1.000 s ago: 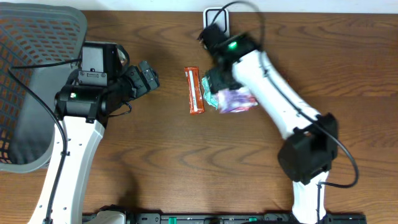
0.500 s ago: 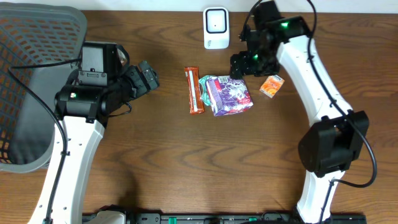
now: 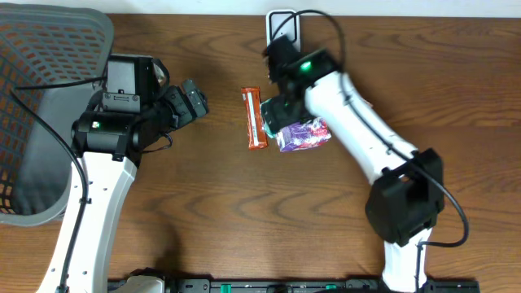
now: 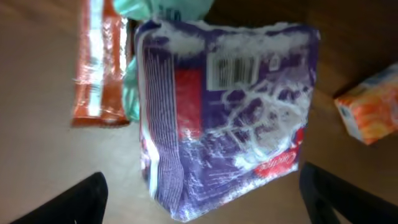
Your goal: Scan the item barcode
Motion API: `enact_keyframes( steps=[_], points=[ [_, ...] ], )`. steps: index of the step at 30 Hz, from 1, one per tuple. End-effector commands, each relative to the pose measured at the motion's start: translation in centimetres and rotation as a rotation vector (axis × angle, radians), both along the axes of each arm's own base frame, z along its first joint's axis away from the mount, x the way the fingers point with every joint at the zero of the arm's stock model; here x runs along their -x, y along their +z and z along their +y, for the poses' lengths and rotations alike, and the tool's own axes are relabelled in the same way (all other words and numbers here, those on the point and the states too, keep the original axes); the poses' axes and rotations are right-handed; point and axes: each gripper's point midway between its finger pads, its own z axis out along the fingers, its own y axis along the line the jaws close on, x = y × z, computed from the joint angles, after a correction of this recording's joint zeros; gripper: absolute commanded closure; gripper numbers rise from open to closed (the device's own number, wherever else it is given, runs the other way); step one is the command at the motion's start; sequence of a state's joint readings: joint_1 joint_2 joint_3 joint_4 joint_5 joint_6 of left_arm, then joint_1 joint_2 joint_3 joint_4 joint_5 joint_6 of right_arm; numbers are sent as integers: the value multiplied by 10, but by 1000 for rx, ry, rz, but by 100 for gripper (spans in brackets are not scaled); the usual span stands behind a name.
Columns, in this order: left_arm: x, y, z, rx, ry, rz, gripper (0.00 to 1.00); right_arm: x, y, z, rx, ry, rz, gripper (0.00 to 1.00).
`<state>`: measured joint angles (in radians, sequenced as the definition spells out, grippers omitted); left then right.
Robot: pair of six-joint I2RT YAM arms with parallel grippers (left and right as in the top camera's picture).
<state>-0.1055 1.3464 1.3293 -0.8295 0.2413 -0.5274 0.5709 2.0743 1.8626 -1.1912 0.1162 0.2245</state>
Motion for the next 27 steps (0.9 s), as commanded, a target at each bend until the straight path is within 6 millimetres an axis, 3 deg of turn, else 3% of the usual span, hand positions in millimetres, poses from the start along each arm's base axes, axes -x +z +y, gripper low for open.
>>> enact_keyframes(
  steps=[1,7,9,10,12,14,16,20,27],
  points=[
    [0,2,1,3,4,-4,2,-1,-15,-23,217,-140,-148,6],
    [0,2,1,3,4,-4,2,2,-39,-25,289,-153,-227,11],
    [0,2,1,3,4,-4,2,3,-45,-26,291,-148,-226,17],
    [0,2,1,3,4,-4,2,4,-48,-28,293,-150,-223,24],
    [0,2,1,3,4,-4,2,4,-50,-31,285,-156,-206,54],
    [0,2,1,3,4,-4,2,4,-52,-28,246,-134,-166,72],
    [0,2,1,3,4,-4,2,3,-53,-24,182,-113,-114,99],
    [0,2,1,3,4,-4,2,-5,-42,-24,11,-109,-1,99],
    [0,2,1,3,4,-4,2,-16,0,-24,-412,-13,166,99]
  ],
)
